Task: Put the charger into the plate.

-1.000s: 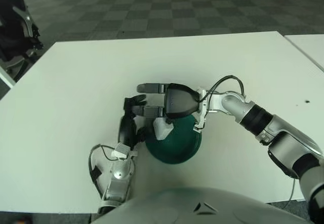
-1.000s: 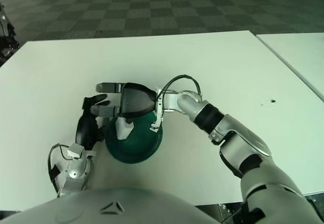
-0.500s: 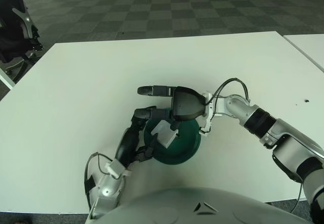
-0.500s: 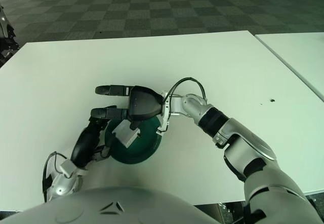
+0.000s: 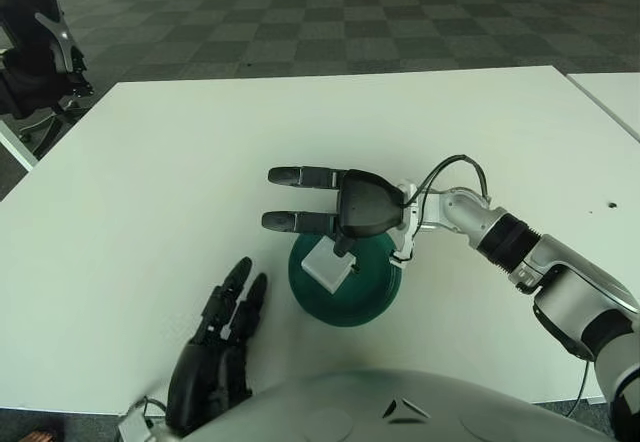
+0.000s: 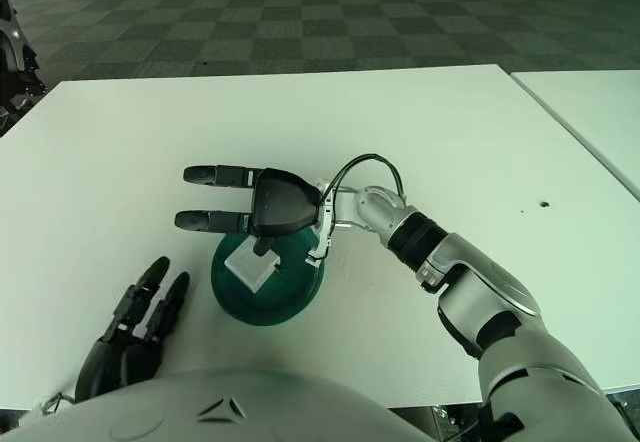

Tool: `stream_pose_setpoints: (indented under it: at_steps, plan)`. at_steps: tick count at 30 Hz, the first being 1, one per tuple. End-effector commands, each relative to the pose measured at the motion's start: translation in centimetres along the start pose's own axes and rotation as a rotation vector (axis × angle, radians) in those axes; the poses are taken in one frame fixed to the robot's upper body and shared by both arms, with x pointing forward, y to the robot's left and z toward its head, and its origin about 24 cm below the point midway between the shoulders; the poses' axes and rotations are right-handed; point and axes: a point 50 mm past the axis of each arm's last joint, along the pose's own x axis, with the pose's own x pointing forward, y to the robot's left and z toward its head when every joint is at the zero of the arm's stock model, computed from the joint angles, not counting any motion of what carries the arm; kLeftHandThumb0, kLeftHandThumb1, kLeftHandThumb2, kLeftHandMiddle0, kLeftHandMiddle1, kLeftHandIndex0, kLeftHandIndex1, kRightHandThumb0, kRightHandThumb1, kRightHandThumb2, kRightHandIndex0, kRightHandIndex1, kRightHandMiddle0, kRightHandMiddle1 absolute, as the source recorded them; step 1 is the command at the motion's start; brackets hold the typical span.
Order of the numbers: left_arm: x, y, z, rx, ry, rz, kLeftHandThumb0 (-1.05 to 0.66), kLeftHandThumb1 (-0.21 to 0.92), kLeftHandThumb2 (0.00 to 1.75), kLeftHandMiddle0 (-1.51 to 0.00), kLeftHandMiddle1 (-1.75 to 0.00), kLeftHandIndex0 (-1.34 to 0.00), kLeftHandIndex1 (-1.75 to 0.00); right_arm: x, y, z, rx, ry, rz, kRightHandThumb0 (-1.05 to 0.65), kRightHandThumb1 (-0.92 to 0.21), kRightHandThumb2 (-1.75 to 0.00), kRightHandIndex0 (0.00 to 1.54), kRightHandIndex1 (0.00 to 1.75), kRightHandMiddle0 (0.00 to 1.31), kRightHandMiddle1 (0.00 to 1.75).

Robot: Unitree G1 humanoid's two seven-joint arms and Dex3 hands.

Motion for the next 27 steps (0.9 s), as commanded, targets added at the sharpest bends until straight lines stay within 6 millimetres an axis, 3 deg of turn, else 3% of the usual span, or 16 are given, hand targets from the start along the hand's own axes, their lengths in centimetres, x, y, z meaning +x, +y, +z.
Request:
stream_pose_setpoints:
  at_steps: [1,3,5,7,10,16,27]
  plan:
    - [12.6,-0.5,-0.8,-0.287,0.068,0.137,-0.88,0.92,0.88,-0.03,-0.02,-0.02,-0.54,-1.9,-2.0,-3.5,-0.079,0.221,-0.018,-0.99,-0.92,-0.97,0.00,0.00,0.00,0.00]
    - [15.8,-0.6,0.6,0.026,-0.030,0.245,-0.85,0.92,0.88,-0.11,-0.28,-0.01,-0.80,-2.6,-1.7,-3.7,-0.041,0.291,-0.035,-0.99,-0.92,-0.95,0.00,0.00,0.00,0.00]
    - [13.2,0.8,-1.2,0.132,-0.029,0.375,-0.83,0.92,0.88,-0.12,-0.48,0.00,-0.89,-3.3,-1.0,-3.8,0.025,0.387,-0.111,-1.00,-0.92,-0.93,0.00,0.00,0.00,0.00]
    - [8.7,0.6,-2.6,0.162,-0.029,0.431,-0.81,0.92,0.87,-0.13,-0.64,0.00,-0.95,-3.6,-0.6,-3.8,0.076,0.460,-0.179,-1.00,-0.92,-0.90,0.00,0.00,0.00,0.00]
    - [6.4,1.1,-3.1,0.183,-0.035,0.467,-0.79,0.92,0.86,-0.16,-0.73,0.00,-1.02,-3.6,-0.9,-3.9,0.115,0.522,-0.248,-1.01,-0.92,-0.88,0.00,0.00,0.00,0.00]
    - [9.7,0.8,-2.4,0.245,-0.053,0.484,-0.81,0.92,0.86,-0.17,-0.85,0.00,-1.13,-3.8,-1.1,-3.8,0.202,0.640,-0.377,-1.01,-0.92,-0.89,0.00,0.00,0.00,0.00]
    - [10.9,0.9,-2.3,0.254,-0.078,0.494,-0.81,0.92,0.85,-0.19,-0.96,0.00,-1.26,-4.3,-0.8,-3.6,0.292,0.704,-0.514,-0.95,-0.92,-0.88,0.03,0.01,0.03,0.02]
